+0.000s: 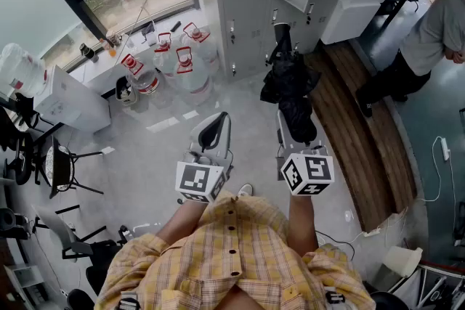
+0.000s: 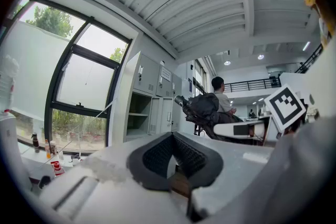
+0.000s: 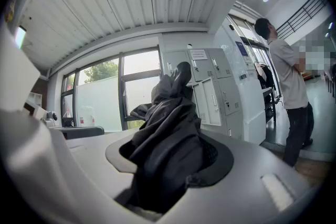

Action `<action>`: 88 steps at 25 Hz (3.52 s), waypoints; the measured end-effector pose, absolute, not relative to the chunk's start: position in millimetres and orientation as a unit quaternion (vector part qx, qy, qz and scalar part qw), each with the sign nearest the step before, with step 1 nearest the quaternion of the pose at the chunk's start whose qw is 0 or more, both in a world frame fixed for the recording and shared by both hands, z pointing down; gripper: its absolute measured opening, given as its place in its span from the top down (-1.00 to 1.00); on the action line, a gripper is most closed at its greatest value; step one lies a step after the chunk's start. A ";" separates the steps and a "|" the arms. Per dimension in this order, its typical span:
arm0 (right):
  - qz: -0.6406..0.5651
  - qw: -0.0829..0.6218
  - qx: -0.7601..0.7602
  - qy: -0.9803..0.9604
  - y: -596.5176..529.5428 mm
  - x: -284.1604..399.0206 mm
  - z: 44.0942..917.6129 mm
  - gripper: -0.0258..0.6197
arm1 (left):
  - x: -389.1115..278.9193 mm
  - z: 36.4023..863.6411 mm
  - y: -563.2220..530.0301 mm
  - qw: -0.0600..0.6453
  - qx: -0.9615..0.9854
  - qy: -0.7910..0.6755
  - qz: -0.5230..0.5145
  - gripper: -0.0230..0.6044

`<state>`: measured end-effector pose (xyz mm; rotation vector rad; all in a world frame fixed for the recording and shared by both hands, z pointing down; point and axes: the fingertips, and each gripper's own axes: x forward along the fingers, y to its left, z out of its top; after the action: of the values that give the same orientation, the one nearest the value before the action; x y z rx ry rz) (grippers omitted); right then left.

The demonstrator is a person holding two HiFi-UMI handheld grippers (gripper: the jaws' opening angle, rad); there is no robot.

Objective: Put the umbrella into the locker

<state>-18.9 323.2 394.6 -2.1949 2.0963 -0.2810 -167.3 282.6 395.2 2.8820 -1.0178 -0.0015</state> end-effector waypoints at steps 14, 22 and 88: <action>-0.093 0.056 -0.708 0.698 314.4 -10.5 400.2 0.24 | -140.0 410.2 284.6 0.045 0.945 -0.325 0.005 0.94; -0.092 0.038 -0.710 0.697 266.2 8.1 413.2 0.24 | -117.4 429.3 234.1 0.054 0.946 -0.321 -0.004 0.94; -0.181 -0.077 -0.614 0.765 -290.8 194.5 520.4 0.23 | 57.9 460.9 -260.4 0.076 0.886 -0.453 0.062 0.94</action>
<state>194.5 -290.8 520.4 -2.0294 2.5283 -0.5972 57.9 -260.4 460.9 2.6565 -1.3565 0.1871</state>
